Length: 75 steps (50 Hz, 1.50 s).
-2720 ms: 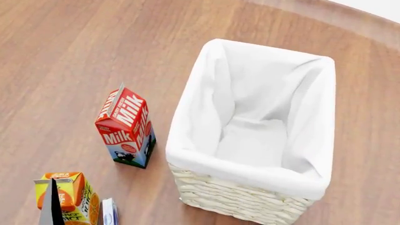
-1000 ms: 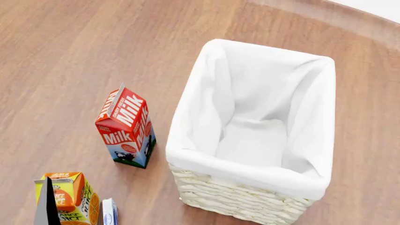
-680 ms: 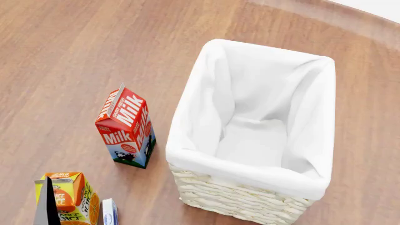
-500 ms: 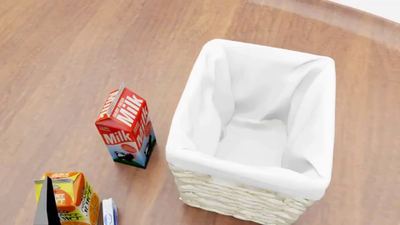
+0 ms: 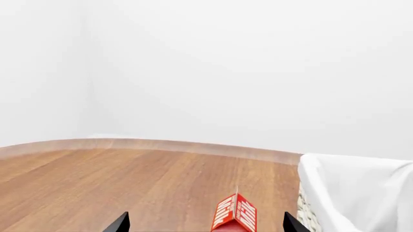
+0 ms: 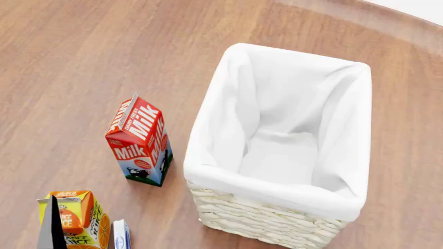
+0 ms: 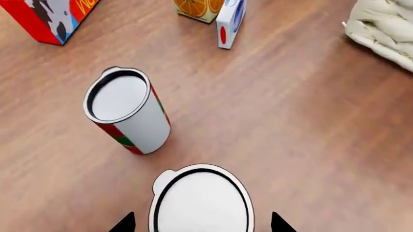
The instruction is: Pick up the alphabet soup and the tomato sauce, and put them in the basket.
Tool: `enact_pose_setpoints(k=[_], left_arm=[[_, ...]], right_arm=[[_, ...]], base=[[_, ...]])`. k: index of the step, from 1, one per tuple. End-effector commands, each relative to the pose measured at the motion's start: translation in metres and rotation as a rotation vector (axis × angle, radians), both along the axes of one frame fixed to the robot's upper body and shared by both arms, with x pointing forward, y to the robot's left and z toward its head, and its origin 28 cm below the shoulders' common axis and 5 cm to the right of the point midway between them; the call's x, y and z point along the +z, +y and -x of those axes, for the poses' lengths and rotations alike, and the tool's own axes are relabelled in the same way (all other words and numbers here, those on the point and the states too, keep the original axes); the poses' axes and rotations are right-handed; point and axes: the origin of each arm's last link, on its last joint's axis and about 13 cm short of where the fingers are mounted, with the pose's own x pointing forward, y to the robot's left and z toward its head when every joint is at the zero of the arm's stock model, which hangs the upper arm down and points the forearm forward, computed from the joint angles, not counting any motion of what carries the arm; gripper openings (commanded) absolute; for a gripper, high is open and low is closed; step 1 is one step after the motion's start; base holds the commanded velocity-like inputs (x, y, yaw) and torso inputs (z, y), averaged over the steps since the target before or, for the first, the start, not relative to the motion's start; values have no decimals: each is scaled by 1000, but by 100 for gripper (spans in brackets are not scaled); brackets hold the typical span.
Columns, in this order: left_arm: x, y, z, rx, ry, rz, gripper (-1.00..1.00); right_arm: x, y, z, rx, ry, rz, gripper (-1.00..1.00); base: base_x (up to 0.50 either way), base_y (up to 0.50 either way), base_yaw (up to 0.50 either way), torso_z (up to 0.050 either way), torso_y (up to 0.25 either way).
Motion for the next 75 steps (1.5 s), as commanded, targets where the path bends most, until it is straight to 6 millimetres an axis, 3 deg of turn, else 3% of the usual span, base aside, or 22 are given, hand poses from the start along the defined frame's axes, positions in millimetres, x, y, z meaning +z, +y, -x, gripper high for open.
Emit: enact_pose_setpoints(k=[1, 14, 15, 35, 75], left_arm=[[0, 1, -4, -7, -13, 10, 100], [0, 1, -4, -6, -13, 8, 100], [-1, 1, -4, -7, -13, 9, 100], [0, 1, -4, -8, -15, 10, 100], [-1, -1, -4, -17, -12, 6, 100]], right_arm=[[-7, 2, -9, -4, -18, -15, 100], [-10, 4, -10, 4, -14, -21, 100], [-10, 4, -9, 7, -13, -23, -100], [-7, 3, -8, -3, -15, -32, -100], [61, -31, 6, -167, -220, -84, -100]], base=[[0, 0, 0, 0, 0], [0, 0, 0, 0, 0], [0, 0, 0, 0, 0], [0, 0, 0, 0, 0], [0, 0, 0, 0, 0]])
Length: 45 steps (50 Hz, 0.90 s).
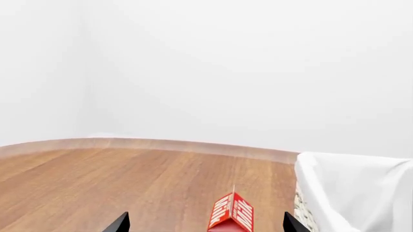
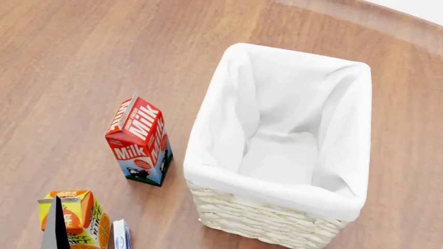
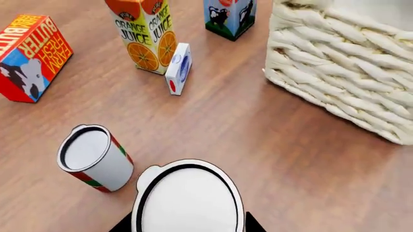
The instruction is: Pick up the alphabet soup and the tomato sauce, and put them in the basket.
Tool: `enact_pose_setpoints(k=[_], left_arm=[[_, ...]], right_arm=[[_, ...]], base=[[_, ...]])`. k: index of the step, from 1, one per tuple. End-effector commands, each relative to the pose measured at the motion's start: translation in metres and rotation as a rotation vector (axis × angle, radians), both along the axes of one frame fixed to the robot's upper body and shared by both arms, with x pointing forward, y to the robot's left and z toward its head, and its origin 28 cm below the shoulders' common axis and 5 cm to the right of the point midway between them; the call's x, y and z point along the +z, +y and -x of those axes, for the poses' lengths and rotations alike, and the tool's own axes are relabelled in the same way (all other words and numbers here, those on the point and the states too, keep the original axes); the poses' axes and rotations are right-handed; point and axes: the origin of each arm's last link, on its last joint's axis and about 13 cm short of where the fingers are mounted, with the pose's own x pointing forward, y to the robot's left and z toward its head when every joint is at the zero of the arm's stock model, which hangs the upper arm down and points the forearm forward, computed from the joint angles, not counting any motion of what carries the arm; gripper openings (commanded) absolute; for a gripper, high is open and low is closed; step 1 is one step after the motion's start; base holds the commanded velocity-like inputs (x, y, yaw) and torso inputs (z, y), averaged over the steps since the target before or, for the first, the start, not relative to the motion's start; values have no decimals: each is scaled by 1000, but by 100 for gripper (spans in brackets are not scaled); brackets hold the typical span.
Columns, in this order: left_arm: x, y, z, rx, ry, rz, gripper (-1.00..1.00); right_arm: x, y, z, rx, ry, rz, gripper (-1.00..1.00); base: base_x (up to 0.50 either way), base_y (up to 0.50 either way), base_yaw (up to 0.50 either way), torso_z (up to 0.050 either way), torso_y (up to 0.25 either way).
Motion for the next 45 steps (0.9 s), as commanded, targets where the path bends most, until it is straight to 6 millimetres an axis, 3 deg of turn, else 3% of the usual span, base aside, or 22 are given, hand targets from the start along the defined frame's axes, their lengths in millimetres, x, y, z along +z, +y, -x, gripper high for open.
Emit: enact_pose_setpoints(k=[1, 45], left_arm=[[-1, 1, -4, -9, -14, 9, 100], [-1, 0, -3, -13, -16, 9, 100]], right_arm=[[22, -7, -5, -42, -125, -11, -100], [85, -47, -7, -270, -343, -20, -100]], base=[[0, 0, 3, 0, 0], [0, 0, 0, 0, 0]])
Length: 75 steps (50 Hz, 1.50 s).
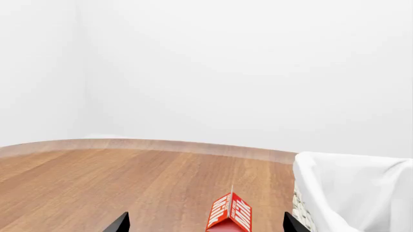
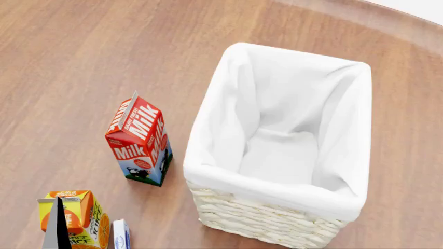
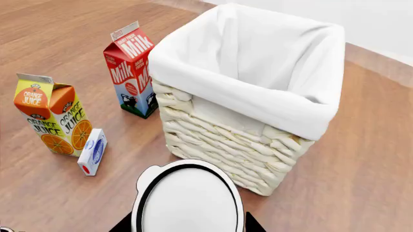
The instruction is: Pick up the alphabet soup and the tomato sauce, and put them in the basket.
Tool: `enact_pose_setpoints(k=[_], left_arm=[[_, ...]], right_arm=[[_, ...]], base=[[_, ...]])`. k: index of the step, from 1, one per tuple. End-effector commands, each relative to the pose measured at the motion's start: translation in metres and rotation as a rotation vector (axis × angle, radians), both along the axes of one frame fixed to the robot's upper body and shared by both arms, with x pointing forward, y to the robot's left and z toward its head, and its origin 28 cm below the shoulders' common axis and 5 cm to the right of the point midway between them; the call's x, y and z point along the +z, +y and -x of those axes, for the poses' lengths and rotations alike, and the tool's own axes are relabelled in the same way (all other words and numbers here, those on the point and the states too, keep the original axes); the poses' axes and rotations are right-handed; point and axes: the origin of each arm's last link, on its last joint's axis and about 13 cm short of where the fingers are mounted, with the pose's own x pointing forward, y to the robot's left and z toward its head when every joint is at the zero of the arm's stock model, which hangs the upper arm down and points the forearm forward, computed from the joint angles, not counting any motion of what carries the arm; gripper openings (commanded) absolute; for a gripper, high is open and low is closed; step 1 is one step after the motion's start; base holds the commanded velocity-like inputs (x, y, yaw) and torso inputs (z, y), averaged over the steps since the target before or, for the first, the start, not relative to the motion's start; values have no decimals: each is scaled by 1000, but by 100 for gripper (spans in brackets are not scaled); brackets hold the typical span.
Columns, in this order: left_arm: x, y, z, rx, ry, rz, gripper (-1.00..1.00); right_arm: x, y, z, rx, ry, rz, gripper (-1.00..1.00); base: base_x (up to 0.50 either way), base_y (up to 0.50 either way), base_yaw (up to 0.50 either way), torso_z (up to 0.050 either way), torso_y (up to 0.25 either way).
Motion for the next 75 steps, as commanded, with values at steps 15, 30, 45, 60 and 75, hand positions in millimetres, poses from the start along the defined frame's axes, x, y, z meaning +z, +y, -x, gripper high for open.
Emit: enact_pose_setpoints(k=[15, 30, 45, 60, 75], left_arm=[[1, 1, -3, -8, -14, 12, 100], [1, 1, -3, -7, -15, 14, 100], [2, 2, -3, -5, -19, 14, 100], [4, 3, -2, -2, -24, 18, 100], [6, 5, -1, 3, -31, 24, 100]], right_arm=[[33, -20, -10, -78, -174, 19, -100], [48, -29, -20, -125, -204, 23, -100], [66, -36, -33, -160, -251, 38, -100], [90, -38, -50, -168, -295, 24, -100], [109, -42, -62, -172, -320, 15, -100]], base=[[0, 0, 0, 0, 0], [0, 0, 0, 0, 0], [0, 0, 0, 0, 1], [0, 0, 0, 1, 0], [0, 0, 0, 0, 0]])
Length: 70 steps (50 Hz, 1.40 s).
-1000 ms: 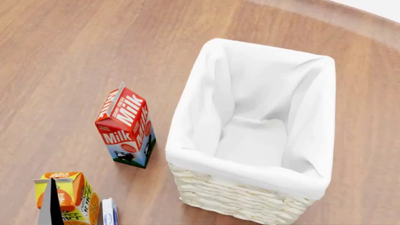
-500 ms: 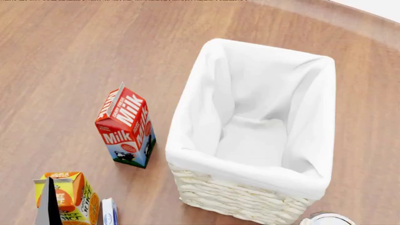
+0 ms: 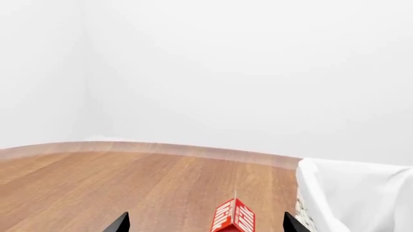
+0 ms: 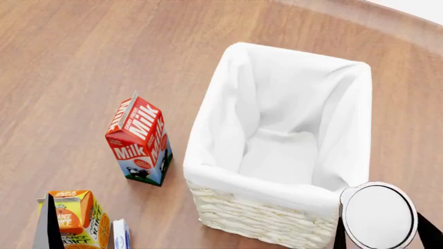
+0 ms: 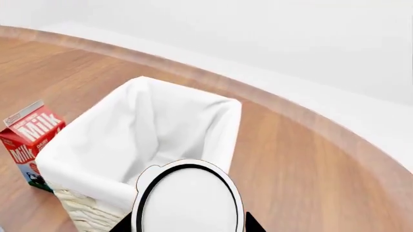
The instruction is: Pick up the alphabet soup and the tomato sauce, and put them in the basket.
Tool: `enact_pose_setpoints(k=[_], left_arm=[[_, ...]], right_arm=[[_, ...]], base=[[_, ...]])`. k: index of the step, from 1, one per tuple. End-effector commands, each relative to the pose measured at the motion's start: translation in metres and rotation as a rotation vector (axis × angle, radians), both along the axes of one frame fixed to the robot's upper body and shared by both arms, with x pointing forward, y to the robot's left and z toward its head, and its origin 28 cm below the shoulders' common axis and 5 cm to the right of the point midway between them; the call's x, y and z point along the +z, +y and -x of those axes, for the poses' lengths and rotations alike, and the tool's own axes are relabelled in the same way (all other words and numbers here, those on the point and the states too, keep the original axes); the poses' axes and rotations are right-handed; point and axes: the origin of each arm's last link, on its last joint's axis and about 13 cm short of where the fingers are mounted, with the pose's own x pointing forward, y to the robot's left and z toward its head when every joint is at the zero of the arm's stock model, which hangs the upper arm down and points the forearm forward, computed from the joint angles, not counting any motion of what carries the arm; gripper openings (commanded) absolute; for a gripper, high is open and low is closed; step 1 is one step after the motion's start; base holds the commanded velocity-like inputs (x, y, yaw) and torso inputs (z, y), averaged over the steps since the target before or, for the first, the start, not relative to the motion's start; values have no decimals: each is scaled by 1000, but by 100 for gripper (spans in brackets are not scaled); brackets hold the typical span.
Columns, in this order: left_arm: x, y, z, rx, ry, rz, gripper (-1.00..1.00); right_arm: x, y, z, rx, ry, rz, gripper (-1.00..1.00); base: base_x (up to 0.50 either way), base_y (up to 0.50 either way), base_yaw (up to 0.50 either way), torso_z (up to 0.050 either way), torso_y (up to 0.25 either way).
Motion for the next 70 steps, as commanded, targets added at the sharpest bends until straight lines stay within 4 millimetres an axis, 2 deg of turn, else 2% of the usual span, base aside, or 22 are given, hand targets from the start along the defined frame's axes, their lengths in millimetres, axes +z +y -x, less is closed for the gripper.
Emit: enact_pose_setpoints(k=[1, 18, 26, 34, 47, 70], left_arm=[[2, 2, -3, -3, -20, 14, 100], [2, 4, -4, 1, -22, 19, 100], [2, 4, -5, 3, -22, 23, 100], [2, 4, -5, 3, -22, 20, 100], [3, 5, -4, 8, -25, 22, 100], [3, 7, -5, 11, -22, 24, 100]], right_arm=[[32, -4, -18, 28, -188, 24, -100], [57, -8, -33, 26, -219, 19, -100], [71, -9, -50, 33, -225, -9, -100], [75, -8, -68, 53, -236, -9, -100], [92, -8, -86, 98, -221, -44, -100], [114, -9, -125, 145, -102, 4, -100]], base=[[0, 0, 0, 0, 10], [0, 0, 0, 0, 0], [0, 0, 0, 0, 1], [0, 0, 0, 1, 0], [0, 0, 0, 0, 1], [0, 0, 0, 0, 1]])
